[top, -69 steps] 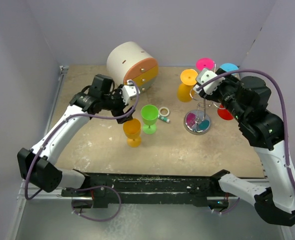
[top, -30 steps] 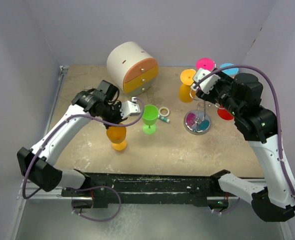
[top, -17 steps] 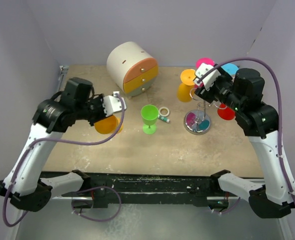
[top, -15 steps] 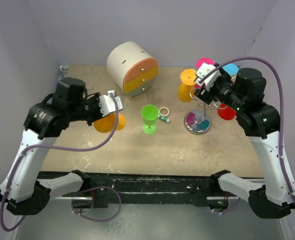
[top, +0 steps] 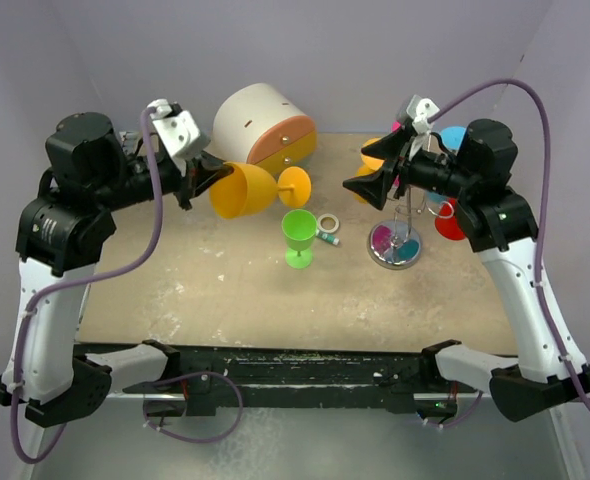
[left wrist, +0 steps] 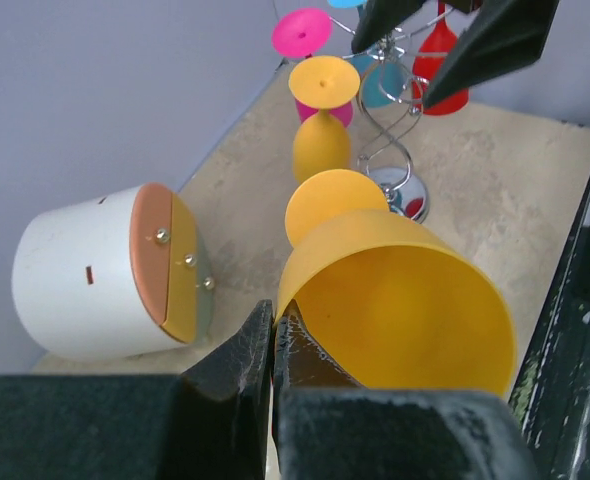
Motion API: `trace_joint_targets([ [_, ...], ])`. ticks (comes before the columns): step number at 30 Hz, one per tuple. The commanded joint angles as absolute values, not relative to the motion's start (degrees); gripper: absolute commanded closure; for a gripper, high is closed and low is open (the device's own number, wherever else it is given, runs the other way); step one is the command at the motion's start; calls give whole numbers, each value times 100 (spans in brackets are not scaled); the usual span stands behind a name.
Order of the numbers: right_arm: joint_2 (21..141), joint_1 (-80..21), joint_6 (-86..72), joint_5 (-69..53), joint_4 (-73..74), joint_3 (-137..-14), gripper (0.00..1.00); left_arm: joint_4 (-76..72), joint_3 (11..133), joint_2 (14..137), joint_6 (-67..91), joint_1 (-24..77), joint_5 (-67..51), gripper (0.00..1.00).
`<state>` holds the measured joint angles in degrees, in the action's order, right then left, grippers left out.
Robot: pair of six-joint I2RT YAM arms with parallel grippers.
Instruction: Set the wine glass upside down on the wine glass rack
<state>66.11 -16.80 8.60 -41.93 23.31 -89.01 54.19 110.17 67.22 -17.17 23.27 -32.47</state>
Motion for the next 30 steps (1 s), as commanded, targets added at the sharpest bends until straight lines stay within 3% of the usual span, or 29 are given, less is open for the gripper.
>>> trace_joint_targets([
  [1,6690,-1652,-1344,-5035,778,-8561,21,4303,11036,6824,-665,2203,-3651,100],
  [14,7290,-1935,-2401,-4913,-48,-8543,27,3510,10741,6825,-643,2197,-3371,100],
  [30,7587,-2312,-2457,-4556,-22,-8788,60,3320,10529,6877,-759,2197,-3275,100],
])
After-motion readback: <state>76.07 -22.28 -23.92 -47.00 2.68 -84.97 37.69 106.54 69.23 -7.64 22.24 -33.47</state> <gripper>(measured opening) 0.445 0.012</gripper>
